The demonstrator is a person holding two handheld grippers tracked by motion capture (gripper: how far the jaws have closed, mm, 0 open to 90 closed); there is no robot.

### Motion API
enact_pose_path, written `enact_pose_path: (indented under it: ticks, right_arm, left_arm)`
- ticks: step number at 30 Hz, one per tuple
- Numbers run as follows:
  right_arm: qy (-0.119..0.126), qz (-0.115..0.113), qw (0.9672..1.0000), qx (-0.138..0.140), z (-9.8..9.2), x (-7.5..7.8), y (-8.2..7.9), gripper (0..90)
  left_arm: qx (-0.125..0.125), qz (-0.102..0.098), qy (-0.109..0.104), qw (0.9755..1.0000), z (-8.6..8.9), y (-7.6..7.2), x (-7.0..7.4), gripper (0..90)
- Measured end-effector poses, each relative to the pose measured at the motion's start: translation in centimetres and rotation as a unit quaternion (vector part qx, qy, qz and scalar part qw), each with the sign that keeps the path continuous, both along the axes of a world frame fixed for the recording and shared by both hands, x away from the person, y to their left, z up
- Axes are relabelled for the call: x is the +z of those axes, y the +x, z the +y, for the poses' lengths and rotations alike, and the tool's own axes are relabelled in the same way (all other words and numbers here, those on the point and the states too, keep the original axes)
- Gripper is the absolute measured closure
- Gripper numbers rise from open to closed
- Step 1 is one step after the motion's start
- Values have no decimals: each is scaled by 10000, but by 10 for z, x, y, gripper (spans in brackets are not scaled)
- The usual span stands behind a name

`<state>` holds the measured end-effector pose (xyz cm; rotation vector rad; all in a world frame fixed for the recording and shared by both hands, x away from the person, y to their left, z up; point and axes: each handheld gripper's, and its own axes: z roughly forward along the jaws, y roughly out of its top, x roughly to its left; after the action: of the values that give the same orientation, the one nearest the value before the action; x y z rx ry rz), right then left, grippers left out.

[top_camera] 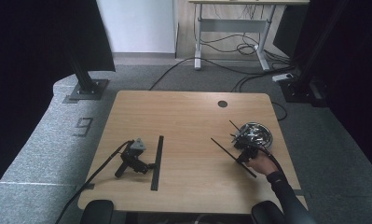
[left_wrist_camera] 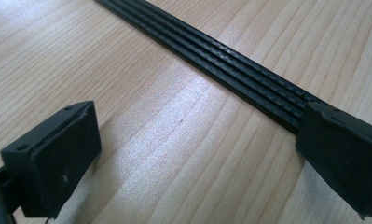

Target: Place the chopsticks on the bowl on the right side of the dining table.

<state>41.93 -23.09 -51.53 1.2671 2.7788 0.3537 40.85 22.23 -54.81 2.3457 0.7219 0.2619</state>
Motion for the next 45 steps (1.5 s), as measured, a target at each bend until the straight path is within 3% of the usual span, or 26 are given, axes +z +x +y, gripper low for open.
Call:
enact_pose_path:
  ticks: [14,30,36,41,45]
  right_arm:
    - [164,-31,9999,-10,0,0,-1,857]
    - [309,-141,9994,42,-4,20,-4,858]
    - [69,-33,10000,33,-11,19,-5,858]
    - [-209,76,9997,68,-16,9,-5,858]
    - [-379,287,9988,109,-14,2,-3,852]
  left_arm:
    - [0,0,0,10000,0,0,0,0]
    - [-1,-2,1,10000,0,0,0,0]
    - [-2,-1,2,10000,0,0,0,0]
    - [1,-1,-1,10000,0,0,0,0]
    - [1,-1,-1,10000,0,0,0,0]
